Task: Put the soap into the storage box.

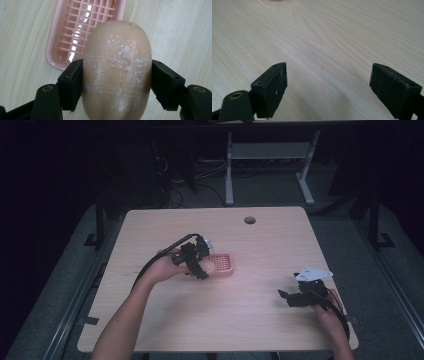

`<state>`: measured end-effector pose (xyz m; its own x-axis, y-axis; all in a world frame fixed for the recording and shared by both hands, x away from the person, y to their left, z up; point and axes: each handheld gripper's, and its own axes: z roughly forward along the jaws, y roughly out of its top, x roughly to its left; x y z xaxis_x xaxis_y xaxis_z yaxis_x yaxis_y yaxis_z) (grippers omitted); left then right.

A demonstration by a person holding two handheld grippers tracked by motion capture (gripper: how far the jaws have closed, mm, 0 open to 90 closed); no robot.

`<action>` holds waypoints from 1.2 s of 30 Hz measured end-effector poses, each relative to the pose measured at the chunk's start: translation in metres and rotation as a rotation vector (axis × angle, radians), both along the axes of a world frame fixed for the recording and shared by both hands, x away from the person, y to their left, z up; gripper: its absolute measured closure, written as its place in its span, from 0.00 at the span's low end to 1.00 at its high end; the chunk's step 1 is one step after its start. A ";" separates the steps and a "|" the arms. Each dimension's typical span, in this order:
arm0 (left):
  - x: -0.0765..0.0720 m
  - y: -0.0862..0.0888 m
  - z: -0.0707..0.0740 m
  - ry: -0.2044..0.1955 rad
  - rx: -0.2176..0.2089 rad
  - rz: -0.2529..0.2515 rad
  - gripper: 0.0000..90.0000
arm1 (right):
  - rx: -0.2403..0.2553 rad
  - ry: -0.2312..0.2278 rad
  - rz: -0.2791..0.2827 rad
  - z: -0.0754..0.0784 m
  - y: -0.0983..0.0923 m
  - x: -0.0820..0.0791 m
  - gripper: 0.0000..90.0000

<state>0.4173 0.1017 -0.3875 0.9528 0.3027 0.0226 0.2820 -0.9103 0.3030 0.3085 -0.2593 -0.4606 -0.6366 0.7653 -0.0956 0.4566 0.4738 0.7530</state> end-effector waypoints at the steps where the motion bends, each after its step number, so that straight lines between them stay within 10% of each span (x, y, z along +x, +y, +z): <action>1: 0.000 -0.001 -0.001 0.001 0.001 0.001 0.35 | 0.000 -0.001 0.001 0.000 0.000 0.000 0.15; 36: 0.032 -0.036 0.005 0.004 0.043 -0.031 0.35 | 0.001 -0.006 0.002 0.001 -0.001 0.000 0.15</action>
